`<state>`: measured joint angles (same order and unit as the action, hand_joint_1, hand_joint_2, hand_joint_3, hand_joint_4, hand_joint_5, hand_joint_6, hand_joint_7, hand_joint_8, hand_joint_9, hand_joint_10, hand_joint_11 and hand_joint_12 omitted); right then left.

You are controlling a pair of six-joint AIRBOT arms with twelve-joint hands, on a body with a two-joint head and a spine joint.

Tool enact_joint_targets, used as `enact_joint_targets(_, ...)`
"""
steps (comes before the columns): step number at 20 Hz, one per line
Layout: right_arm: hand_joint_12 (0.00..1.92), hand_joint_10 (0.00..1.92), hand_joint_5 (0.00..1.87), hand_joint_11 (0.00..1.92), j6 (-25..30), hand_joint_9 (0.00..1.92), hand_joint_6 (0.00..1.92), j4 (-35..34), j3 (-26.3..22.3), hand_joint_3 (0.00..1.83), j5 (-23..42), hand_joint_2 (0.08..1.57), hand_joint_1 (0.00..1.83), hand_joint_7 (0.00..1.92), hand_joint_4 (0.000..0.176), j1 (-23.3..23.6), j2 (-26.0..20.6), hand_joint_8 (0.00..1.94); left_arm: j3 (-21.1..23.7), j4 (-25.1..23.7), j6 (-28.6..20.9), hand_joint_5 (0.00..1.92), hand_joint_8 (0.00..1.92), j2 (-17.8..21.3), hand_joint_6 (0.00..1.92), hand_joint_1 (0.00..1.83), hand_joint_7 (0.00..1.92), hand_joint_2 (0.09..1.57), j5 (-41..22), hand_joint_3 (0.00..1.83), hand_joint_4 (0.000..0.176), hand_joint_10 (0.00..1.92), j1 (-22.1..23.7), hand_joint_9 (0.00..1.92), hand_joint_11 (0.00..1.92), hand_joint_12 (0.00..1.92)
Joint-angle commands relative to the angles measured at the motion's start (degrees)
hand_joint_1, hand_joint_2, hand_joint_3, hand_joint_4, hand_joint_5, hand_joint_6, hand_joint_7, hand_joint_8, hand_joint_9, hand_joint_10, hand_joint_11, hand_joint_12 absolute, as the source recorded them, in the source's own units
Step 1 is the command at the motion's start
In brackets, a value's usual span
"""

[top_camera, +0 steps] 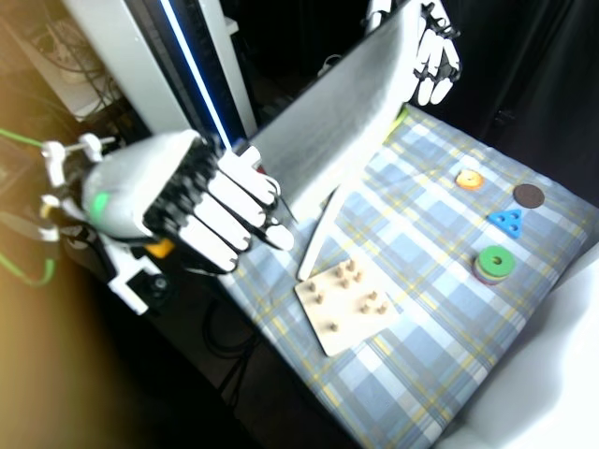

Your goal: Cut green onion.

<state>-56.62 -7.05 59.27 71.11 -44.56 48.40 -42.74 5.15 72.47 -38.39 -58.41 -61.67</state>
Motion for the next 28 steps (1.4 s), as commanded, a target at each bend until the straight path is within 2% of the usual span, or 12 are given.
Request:
enact_joint_targets(1,1.92,1.92,1.01,1.39,0.79,1.37,1.92,-1.69,-0.05,0.0,8.03,1.38,0.75,1.25,0.164,0.09,-0.18,1.94,0.01,-1.22,-0.97,0.71,0.0,-0.55,0.01,0.53,0.67,1.3,-4.56,0.0,0.109,0.01,0.95,0.5,0.0,0.93)
enact_joint_targets(3,1.92,1.92,1.0,1.38,0.79,1.36,1.92,-2.61,0.08,0.0,7.43,1.38,0.77,1.24,0.176,-0.97,0.29,1.94,-0.24,-3.8,-0.96,0.73,0.0,-2.0,0.01,0.52,0.67,1.3,-0.44,0.0,0.102,0.01,2.29,0.53,0.0,1.0)
enact_joint_targets(6,1.92,1.92,1.0,1.38,0.8,1.36,1.92,-4.31,0.17,0.0,7.01,1.38,0.78,1.24,0.176,-1.49,0.49,1.94,-1.23,-10.06,-0.94,0.73,0.0,-4.8,0.0,0.53,0.68,1.3,9.04,0.0,0.101,0.01,7.06,0.55,0.0,1.04)
enact_joint_targets(12,1.92,1.92,1.0,1.38,1.27,1.36,1.92,-7.31,0.72,0.0,8.11,1.38,0.78,1.24,0.176,-1.71,0.85,1.94,-2.99,-17.89,-0.89,0.73,0.0,-9.47,0.0,0.53,0.68,1.3,20.94,0.0,0.101,0.01,12.06,0.55,0.0,1.04)
enact_joint_targets(14,1.92,1.92,0.99,1.38,1.34,1.36,1.92,-7.28,0.48,0.0,8.12,1.38,0.78,1.24,0.176,-1.88,0.79,1.94,-3.61,-18.28,0.25,0.73,0.0,-10.62,0.0,0.53,0.68,1.3,23.82,0.0,0.101,0.01,12.57,0.55,0.0,1.04)
enact_joint_targets(19,1.92,1.92,0.99,1.38,2.93,1.36,1.92,-9.08,-0.14,0.0,9.05,1.38,0.78,1.24,0.176,-5.07,1.61,1.94,-2.62,-13.54,12.7,0.73,0.0,-12.01,0.0,0.53,0.68,1.3,28.54,0.0,0.101,0.01,12.62,0.55,0.0,1.04)
enact_joint_targets(20,1.92,1.92,1.0,1.37,3.21,1.35,1.92,-9.23,-0.15,0.0,9.05,1.38,0.76,1.23,0.176,-5.64,1.58,1.94,-2.6,-13.54,12.8,0.75,0.0,-12.09,0.0,0.54,0.68,1.29,28.89,0.0,0.089,0.01,12.62,0.58,0.0,1.09)
enact_joint_targets(21,1.92,1.92,0.99,1.36,3.31,1.33,1.92,-9.23,-0.18,0.0,9.01,1.39,0.74,1.19,0.176,-5.77,1.55,1.94,-2.55,-13.54,12.8,0.71,0.0,-12.11,0.01,0.38,0.68,1.35,29.01,0.01,0.038,0.01,12.62,0.59,0.0,0.94)
enact_joint_targets(22,1.92,1.92,0.98,1.33,3.34,1.33,1.92,-9.22,-0.24,0.0,8.94,1.39,0.73,1.21,0.176,-5.97,1.53,1.94,-2.51,-13.47,12.8,0.46,0.0,-12.14,0.0,0.01,0.52,1.43,29.07,0.02,0.0,0.0,12.62,0.4,0.0,0.64)
enact_joint_targets(24,1.92,1.92,0.98,1.33,3.57,1.33,1.92,-9.18,-0.26,0.0,8.68,1.39,0.73,1.21,0.176,-6.2,1.47,1.94,-2.52,-13.34,12.8,0.46,0.0,-12.27,0.0,0.0,0.52,1.44,29.07,0.02,0.0,0.0,12.62,0.39,0.0,0.62)
enact_joint_targets(25,1.92,1.92,1.08,1.44,3.59,1.44,1.92,-9.14,-0.3,0.0,8.49,1.38,0.78,1.31,0.176,-6.41,1.45,1.94,-2.52,-13.27,12.8,0.16,0.0,-12.32,0.01,0.0,0.15,1.41,29.07,0.01,0.0,0.01,12.62,0.09,0.0,0.13)
enact_joint_targets(28,1.92,1.92,1.17,1.52,3.91,1.51,1.92,-9.18,-0.34,0.0,7.76,1.38,0.8,1.41,0.172,-7.37,1.41,1.94,-2.49,-13.06,12.8,0.08,0.01,-12.37,0.01,0.0,0.05,1.42,29.07,0.0,0.0,0.01,12.62,0.03,0.01,0.0)
